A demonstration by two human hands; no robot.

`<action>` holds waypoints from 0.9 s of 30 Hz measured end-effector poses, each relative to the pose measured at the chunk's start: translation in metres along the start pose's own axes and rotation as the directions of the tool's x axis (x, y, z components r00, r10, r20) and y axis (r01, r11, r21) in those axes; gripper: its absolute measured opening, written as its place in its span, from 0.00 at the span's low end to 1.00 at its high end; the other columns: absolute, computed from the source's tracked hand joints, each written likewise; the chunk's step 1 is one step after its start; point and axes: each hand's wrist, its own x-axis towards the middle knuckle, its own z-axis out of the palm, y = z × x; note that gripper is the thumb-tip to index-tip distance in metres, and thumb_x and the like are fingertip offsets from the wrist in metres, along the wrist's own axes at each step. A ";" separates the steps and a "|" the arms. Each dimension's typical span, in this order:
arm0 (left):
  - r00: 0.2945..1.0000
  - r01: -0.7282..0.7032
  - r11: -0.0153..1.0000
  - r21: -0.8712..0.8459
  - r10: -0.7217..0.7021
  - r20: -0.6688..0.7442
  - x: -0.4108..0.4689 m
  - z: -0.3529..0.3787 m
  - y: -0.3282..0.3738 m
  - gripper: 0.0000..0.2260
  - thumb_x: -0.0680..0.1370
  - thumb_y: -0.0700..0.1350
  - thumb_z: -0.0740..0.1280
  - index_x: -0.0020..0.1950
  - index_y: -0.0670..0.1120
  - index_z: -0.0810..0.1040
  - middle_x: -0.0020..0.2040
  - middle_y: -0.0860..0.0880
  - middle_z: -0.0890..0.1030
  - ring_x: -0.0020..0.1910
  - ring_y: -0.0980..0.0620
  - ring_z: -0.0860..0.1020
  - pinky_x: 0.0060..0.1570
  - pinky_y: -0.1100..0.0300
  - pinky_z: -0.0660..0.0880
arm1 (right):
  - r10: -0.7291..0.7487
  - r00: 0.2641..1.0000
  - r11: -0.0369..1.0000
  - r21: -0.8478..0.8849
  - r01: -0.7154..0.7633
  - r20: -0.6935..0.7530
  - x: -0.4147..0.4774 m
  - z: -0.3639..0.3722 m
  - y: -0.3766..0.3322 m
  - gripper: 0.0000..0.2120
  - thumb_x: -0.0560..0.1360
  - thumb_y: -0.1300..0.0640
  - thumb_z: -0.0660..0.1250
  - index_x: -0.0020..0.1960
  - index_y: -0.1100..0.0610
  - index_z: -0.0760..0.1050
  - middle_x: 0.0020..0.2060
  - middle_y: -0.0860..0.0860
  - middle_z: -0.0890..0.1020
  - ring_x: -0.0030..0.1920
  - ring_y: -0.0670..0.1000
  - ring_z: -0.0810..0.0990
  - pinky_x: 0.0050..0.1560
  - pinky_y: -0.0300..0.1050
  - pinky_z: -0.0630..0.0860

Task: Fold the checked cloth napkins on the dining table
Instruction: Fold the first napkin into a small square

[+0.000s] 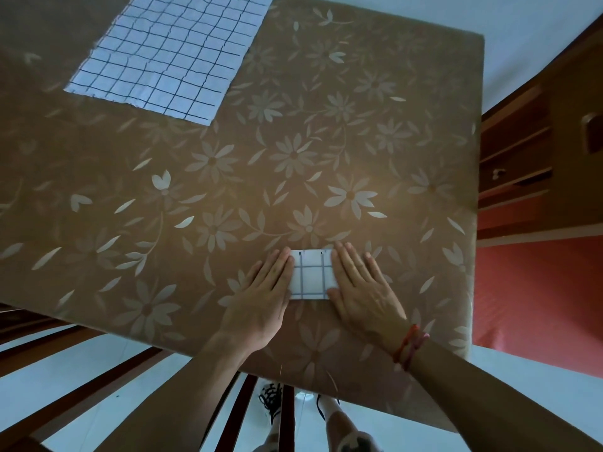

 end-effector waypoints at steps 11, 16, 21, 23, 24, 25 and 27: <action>1.000 0.030 0.994 -0.102 -0.030 -0.007 0.005 -0.020 0.010 0.23 0.82 0.46 0.50 0.77 0.41 0.57 0.79 0.46 0.55 0.78 0.49 0.51 0.75 0.50 0.53 | 0.034 0.998 0.999 -0.012 -0.034 0.050 -0.006 -0.010 0.006 0.30 0.82 0.46 0.47 0.78 0.65 0.56 0.78 0.60 0.58 0.78 0.58 0.56 0.75 0.60 0.59; 0.992 0.100 0.981 -0.164 -0.110 -0.058 0.018 -0.036 0.017 0.19 0.74 0.40 0.65 0.65 0.44 0.71 0.70 0.46 0.68 0.71 0.45 0.64 0.69 0.50 0.62 | 0.070 0.997 0.998 0.002 -0.070 0.035 -0.003 -0.016 0.001 0.30 0.80 0.48 0.51 0.76 0.65 0.60 0.76 0.61 0.62 0.77 0.59 0.59 0.75 0.60 0.60; 0.985 0.160 0.964 -0.212 -0.170 -0.032 0.033 -0.048 0.021 0.26 0.69 0.39 0.64 0.68 0.45 0.69 0.63 0.47 0.72 0.62 0.46 0.68 0.62 0.53 0.65 | 0.107 0.994 0.988 0.108 -0.107 0.008 -0.001 -0.021 -0.003 0.32 0.76 0.50 0.60 0.76 0.63 0.61 0.76 0.61 0.63 0.77 0.59 0.60 0.75 0.60 0.61; 0.977 0.204 0.952 -0.227 -0.214 -0.020 0.037 -0.050 0.022 0.31 0.68 0.37 0.64 0.72 0.45 0.66 0.63 0.45 0.71 0.63 0.45 0.68 0.63 0.53 0.64 | 0.111 0.994 0.979 0.172 -0.113 0.022 0.000 -0.026 -0.002 0.35 0.76 0.51 0.61 0.78 0.62 0.56 0.77 0.59 0.59 0.78 0.58 0.56 0.77 0.58 0.57; 0.972 0.223 0.941 -0.252 -0.234 -0.014 0.038 -0.051 0.023 0.32 0.67 0.36 0.64 0.72 0.45 0.66 0.62 0.45 0.71 0.62 0.44 0.69 0.63 0.53 0.64 | 0.113 0.993 0.972 0.202 -0.118 0.033 0.000 -0.029 -0.001 0.36 0.76 0.52 0.61 0.79 0.61 0.52 0.78 0.59 0.56 0.79 0.58 0.52 0.78 0.56 0.53; 0.965 0.250 0.920 -0.300 -0.261 0.004 0.039 -0.051 0.023 0.31 0.68 0.35 0.64 0.71 0.45 0.67 0.61 0.45 0.71 0.61 0.44 0.70 0.61 0.52 0.66 | 0.116 0.992 0.965 0.231 -0.123 0.043 0.000 -0.031 -0.001 0.36 0.76 0.52 0.61 0.79 0.61 0.50 0.79 0.58 0.54 0.79 0.57 0.49 0.79 0.53 0.49; 0.943 0.323 0.850 -0.416 -0.328 0.061 0.040 -0.054 0.024 0.22 0.69 0.34 0.62 0.63 0.43 0.72 0.57 0.46 0.71 0.57 0.45 0.72 0.54 0.56 0.68 | 0.122 0.991 0.948 0.291 -0.132 0.052 0.000 -0.037 0.001 0.37 0.76 0.54 0.62 0.79 0.60 0.48 0.79 0.56 0.54 0.80 0.56 0.48 0.79 0.52 0.49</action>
